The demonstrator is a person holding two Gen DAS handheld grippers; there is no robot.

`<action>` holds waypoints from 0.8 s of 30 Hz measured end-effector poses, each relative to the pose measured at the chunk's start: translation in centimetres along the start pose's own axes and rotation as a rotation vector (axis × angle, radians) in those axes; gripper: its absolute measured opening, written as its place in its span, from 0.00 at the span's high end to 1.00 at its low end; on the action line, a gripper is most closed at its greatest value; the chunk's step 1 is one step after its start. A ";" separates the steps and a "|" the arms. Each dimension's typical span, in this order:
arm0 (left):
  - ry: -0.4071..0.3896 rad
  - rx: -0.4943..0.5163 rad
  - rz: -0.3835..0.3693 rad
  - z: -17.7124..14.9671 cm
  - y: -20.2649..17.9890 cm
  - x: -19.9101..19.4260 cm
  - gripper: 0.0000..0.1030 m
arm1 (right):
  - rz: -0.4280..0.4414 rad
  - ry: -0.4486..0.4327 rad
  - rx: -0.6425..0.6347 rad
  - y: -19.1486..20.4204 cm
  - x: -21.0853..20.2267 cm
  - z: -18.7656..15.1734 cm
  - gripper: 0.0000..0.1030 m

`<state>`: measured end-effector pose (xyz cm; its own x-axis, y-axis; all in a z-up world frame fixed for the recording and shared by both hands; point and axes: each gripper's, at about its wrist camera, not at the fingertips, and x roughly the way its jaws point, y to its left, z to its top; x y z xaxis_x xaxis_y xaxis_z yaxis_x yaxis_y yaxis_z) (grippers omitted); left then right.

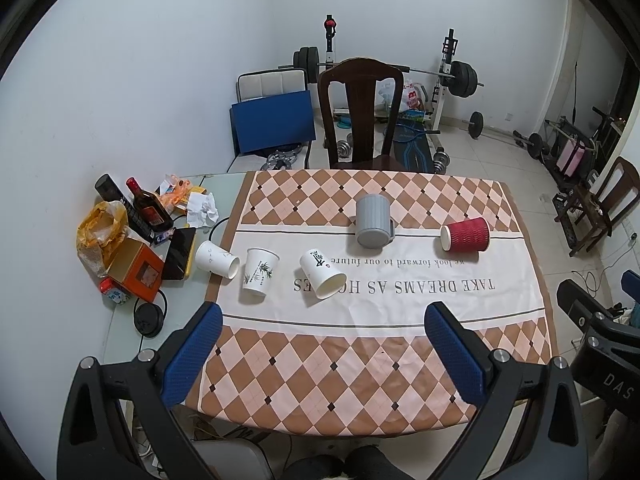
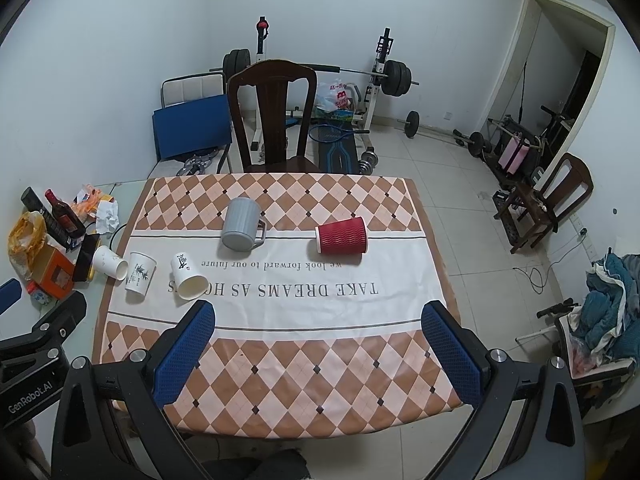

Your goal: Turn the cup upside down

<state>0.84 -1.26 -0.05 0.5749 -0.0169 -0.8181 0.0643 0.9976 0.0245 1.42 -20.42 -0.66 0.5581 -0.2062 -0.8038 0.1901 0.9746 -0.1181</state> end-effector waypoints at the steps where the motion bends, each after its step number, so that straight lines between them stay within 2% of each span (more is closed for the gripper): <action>1: 0.000 -0.001 -0.001 0.0 0.0 0.0 0.00 | -0.002 -0.001 0.001 0.1 0.0 0.1 0.00; 19: -0.002 -0.002 -0.002 0.6 -0.5 -0.2 0.00 | 0.009 0.008 0.016 0.0 0.3 0.0 0.00; 22: -0.008 0.011 0.034 1.5 -0.7 1.0 0.00 | 0.027 0.039 0.036 0.9 2.2 1.0 0.00; 24: 0.000 0.047 0.079 2.3 -1.0 3.2 0.00 | 0.037 0.077 0.020 1.5 4.6 1.3 0.00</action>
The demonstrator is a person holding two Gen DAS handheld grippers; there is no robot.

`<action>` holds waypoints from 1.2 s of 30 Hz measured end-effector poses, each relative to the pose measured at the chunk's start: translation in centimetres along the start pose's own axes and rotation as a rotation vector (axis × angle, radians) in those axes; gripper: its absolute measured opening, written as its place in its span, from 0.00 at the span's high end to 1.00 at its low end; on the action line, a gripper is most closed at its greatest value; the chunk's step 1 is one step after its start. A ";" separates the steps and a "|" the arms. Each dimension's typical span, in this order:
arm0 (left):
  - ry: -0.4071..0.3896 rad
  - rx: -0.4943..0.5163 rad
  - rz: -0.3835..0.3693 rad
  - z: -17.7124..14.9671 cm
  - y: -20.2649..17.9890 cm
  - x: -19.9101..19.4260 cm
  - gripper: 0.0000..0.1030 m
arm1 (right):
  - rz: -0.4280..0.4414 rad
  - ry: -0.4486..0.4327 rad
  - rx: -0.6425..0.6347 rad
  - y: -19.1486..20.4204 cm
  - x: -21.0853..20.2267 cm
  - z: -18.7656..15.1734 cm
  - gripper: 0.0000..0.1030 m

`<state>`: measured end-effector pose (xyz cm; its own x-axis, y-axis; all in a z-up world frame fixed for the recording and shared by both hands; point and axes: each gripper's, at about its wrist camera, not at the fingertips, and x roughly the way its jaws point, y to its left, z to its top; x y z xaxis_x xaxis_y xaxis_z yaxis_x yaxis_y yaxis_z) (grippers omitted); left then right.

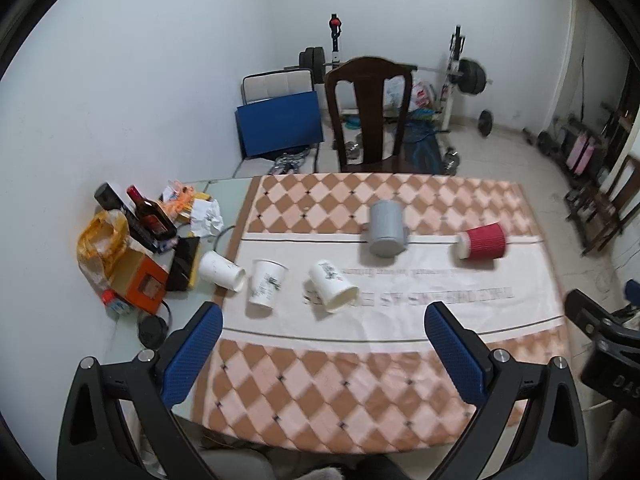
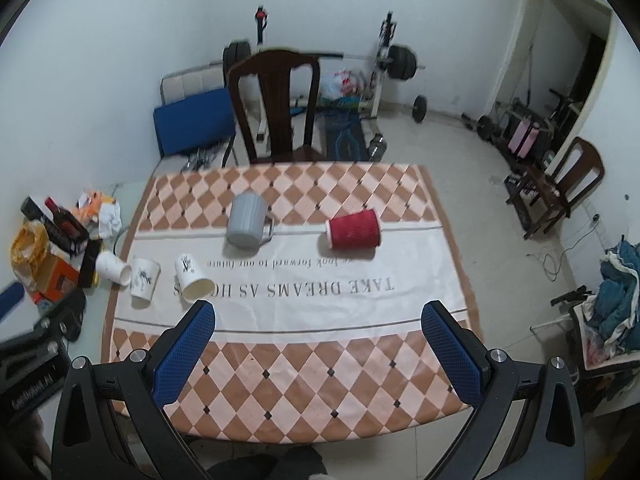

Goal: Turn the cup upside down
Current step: 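Reach down and grasp the white paper cup lying on its side with the left gripper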

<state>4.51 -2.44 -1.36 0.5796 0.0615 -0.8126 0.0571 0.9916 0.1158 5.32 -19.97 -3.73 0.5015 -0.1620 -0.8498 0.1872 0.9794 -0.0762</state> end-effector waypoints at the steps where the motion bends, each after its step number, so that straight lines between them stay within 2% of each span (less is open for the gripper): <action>1: 0.007 0.022 0.019 0.2 -0.1 1.4 0.00 | 0.002 0.018 -0.009 0.2 1.3 0.3 0.00; 4: 0.049 0.121 0.070 0.3 0.0 7.0 0.00 | 0.008 0.131 -0.051 1.2 7.6 0.5 0.00; 6: 0.083 0.233 0.106 0.2 -0.5 11.3 0.00 | 0.016 0.218 -0.064 1.1 12.0 0.2 0.00; 12: 0.146 0.690 0.220 -2.4 -3.3 21.3 0.00 | -0.007 0.436 -0.131 1.5 23.7 -2.9 0.09; 14: 0.150 0.889 0.250 -4.1 -4.2 24.4 0.00 | -0.006 0.500 -0.148 2.0 27.1 -4.0 0.10; 17: 0.166 1.102 0.267 -6.2 -4.3 27.6 0.00 | -0.015 0.539 -0.174 2.7 30.1 -5.1 0.10; 22: 0.197 1.360 0.279 -8.0 -4.6 31.4 0.00 | -0.009 0.582 -0.185 2.6 32.6 -6.3 0.10; 26: 0.186 1.529 0.285 -8.9 -5.7 33.3 0.00 | -0.005 0.595 -0.183 2.8 33.4 -6.6 0.10; 30: 0.173 1.661 0.235 -9.7 -7.5 34.4 0.00 | -0.010 0.599 -0.179 3.1 33.7 -6.5 0.10; 32: 0.164 1.708 0.208 -10.0 -8.4 34.9 0.12 | -0.014 0.597 -0.178 3.0 33.7 -6.4 0.10; 33: 0.161 1.720 0.207 -10.1 -8.8 35.2 0.27 | -0.017 0.596 -0.175 3.0 33.7 -6.4 0.10; 34: 0.161 1.727 0.209 -10.2 -9.0 35.5 0.37 | -0.020 0.594 -0.172 2.9 33.7 -6.3 0.10; 36: 0.134 1.747 0.213 -10.6 -9.5 35.6 0.37 | -0.029 0.593 -0.168 2.7 33.6 -6.3 0.10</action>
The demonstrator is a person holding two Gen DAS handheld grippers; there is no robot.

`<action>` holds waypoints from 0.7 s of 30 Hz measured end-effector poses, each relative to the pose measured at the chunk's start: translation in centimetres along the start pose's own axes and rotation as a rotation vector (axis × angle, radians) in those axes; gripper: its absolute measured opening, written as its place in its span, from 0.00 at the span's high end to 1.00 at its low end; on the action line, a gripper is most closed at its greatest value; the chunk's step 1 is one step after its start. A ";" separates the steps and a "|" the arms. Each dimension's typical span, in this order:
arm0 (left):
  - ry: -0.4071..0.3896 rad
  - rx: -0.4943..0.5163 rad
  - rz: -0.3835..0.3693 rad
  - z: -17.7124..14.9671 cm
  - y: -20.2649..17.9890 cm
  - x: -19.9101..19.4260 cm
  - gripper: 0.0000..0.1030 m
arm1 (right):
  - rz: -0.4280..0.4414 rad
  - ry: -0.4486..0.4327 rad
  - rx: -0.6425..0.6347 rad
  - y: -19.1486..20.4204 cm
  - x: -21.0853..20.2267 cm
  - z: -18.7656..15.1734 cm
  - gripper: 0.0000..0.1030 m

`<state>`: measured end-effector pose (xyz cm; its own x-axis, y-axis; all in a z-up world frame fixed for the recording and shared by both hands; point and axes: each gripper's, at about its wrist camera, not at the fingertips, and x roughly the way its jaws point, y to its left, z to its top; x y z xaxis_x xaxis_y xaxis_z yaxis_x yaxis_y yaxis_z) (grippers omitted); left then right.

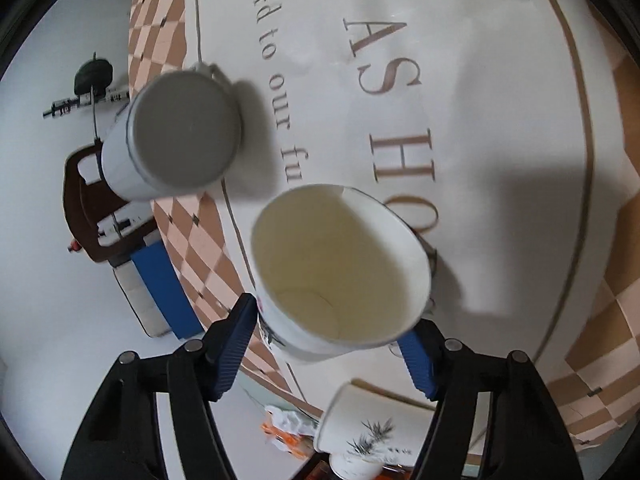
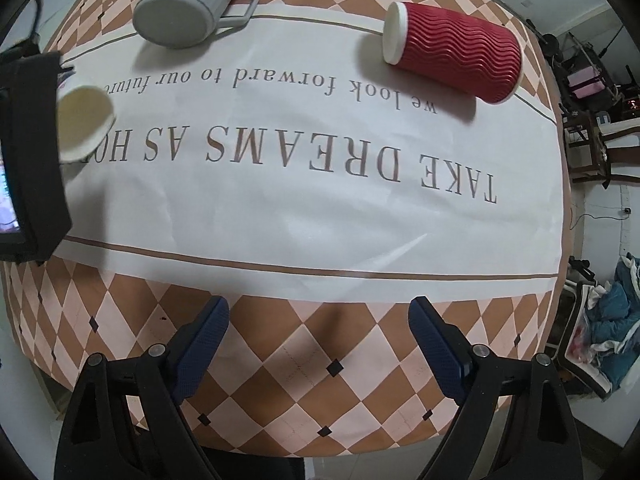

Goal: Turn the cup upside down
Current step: 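Reach down and grasp the white paper cup lying on its side with the left gripper, then lift the white cup with the left gripper while the right gripper grasps its side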

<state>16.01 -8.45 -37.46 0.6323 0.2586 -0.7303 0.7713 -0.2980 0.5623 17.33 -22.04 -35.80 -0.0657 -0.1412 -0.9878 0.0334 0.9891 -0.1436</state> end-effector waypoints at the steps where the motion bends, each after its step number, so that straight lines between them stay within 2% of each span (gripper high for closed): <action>1: -0.006 -0.004 0.006 0.1 0.0 0.0 0.38 | -0.005 0.000 0.008 -0.2 0.0 0.0 0.10; 8: -0.022 -0.159 -0.049 0.2 0.4 -2.0 0.39 | -0.027 -0.019 0.066 -1.8 0.8 -0.3 0.10; 11: -0.020 -0.282 -0.126 0.0 1.2 -3.0 0.39 | 0.003 -0.029 0.091 -1.9 0.9 -0.3 0.10; 15: -0.010 -0.501 -0.270 -1.0 2.4 -4.5 0.39 | 0.036 -0.060 0.091 -1.8 0.4 -0.5 0.10; 21: 0.021 -0.924 -0.567 -3.6 3.8 -6.3 0.39 | 0.059 -0.099 0.077 -1.5 -1.0 -1.2 0.10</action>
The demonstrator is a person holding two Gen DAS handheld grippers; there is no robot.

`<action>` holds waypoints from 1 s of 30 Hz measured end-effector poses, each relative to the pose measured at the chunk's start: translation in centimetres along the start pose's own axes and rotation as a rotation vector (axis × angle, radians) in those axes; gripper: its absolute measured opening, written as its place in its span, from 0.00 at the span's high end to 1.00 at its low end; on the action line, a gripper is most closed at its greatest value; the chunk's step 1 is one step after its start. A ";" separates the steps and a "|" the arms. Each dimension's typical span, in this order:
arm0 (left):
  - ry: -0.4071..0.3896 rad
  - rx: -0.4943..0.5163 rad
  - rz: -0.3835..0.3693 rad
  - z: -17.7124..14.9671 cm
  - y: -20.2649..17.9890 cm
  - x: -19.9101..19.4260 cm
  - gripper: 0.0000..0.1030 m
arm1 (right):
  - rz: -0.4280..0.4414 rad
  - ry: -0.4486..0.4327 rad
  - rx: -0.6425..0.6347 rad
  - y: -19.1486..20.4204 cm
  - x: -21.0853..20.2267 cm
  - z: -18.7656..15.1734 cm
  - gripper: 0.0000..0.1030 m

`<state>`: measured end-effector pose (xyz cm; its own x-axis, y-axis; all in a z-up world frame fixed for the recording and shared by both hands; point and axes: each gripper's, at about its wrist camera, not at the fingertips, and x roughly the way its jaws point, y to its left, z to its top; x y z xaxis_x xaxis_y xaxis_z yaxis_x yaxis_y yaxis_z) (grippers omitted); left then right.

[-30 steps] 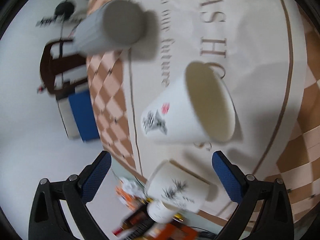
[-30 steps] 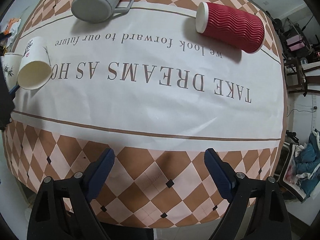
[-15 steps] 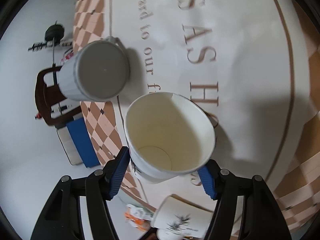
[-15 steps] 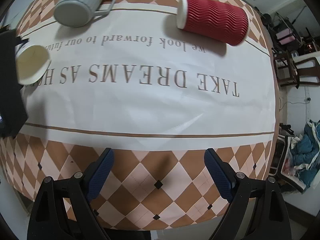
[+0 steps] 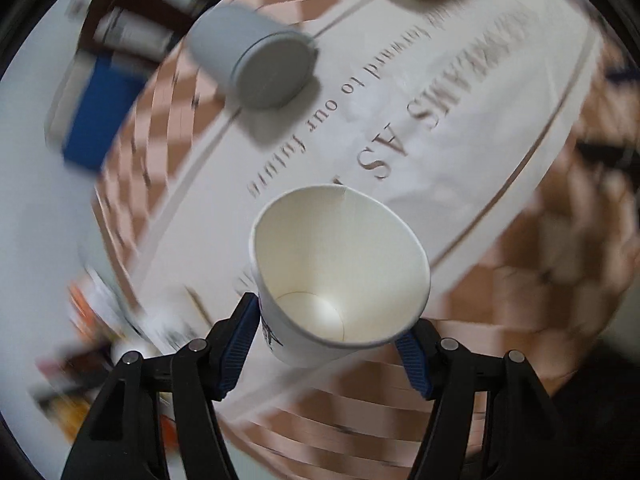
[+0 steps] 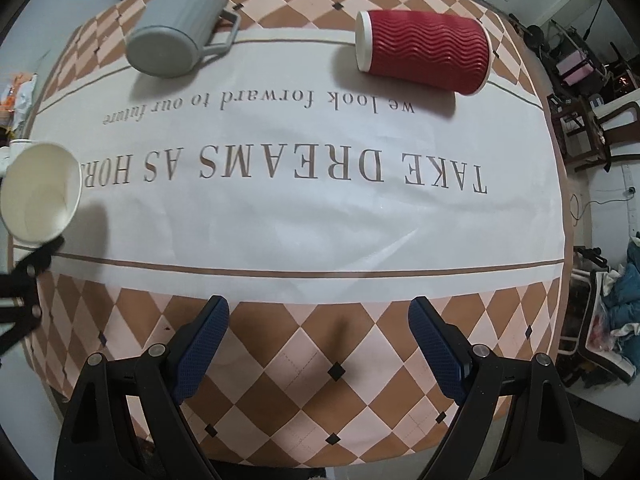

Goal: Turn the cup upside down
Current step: 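Lift the white cup with the left gripper while the right gripper grasps its side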

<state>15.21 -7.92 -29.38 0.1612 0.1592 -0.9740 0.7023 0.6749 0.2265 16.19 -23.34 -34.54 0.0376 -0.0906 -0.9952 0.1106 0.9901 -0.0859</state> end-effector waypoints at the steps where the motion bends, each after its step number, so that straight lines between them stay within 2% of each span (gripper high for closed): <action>1: 0.007 -0.062 -0.038 -0.2 0.2 -0.2 0.39 | 0.002 -0.005 -0.004 -0.1 -0.2 -0.2 0.10; 6: 0.039 -0.396 -0.255 -1.7 0.5 -0.6 0.39 | 0.012 -0.010 -0.025 -0.8 -1.0 -1.7 0.10; 8: 0.059 -0.543 -0.372 -2.4 0.3 -0.1 0.39 | 0.018 -0.001 -0.026 -1.7 -0.8 -2.3 0.10; 9: 0.066 -0.584 -0.407 -2.6 0.0 -0.1 0.39 | 0.019 0.007 -0.024 -2.2 -0.7 -2.8 0.10; 12: 0.114 -0.772 -0.588 -3.2 -1.2 1.8 0.39 | 0.018 0.025 -0.021 -3.6 0.0 -3.6 0.10; 15: 0.168 -0.898 -0.680 -2.9 -2.6 3.3 0.39 | 0.010 0.045 -0.021 -4.9 0.8 -4.2 0.10; 17: 0.189 -0.944 -0.700 -2.3 -3.1 4.2 0.38 | 0.003 0.051 -0.020 -5.7 1.2 -4.4 0.10; 19: 0.198 -0.935 -0.692 -1.6 -3.5 4.7 0.37 | 0.000 0.053 -0.016 -6.3 1.4 -4.4 0.10; 24: 0.180 -0.790 -0.589 0.5 -5.1 4.6 0.37 | 0.000 0.053 0.005 -7.6 1.5 -4.6 0.10; 26: 0.175 -0.733 -0.558 1.4 -5.7 4.8 0.32 | 0.000 0.055 0.013 -7.9 1.7 -4.6 0.10; 28: 0.173 -0.710 -0.544 1.7 -6.2 5.0 0.22 | -0.001 0.056 0.019 -8.1 1.7 -4.7 0.10; 30: 0.171 -0.710 -0.554 2.3 -6.5 5.1 0.19 | -0.001 0.056 0.026 -8.3 1.7 -4.9 0.10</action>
<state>13.00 -13.15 -35.82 -0.2165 -0.2528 -0.9430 0.0483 0.9619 -0.2689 10.49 -31.15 -35.78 -0.0182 -0.0849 -0.9962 0.1367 0.9868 -0.0866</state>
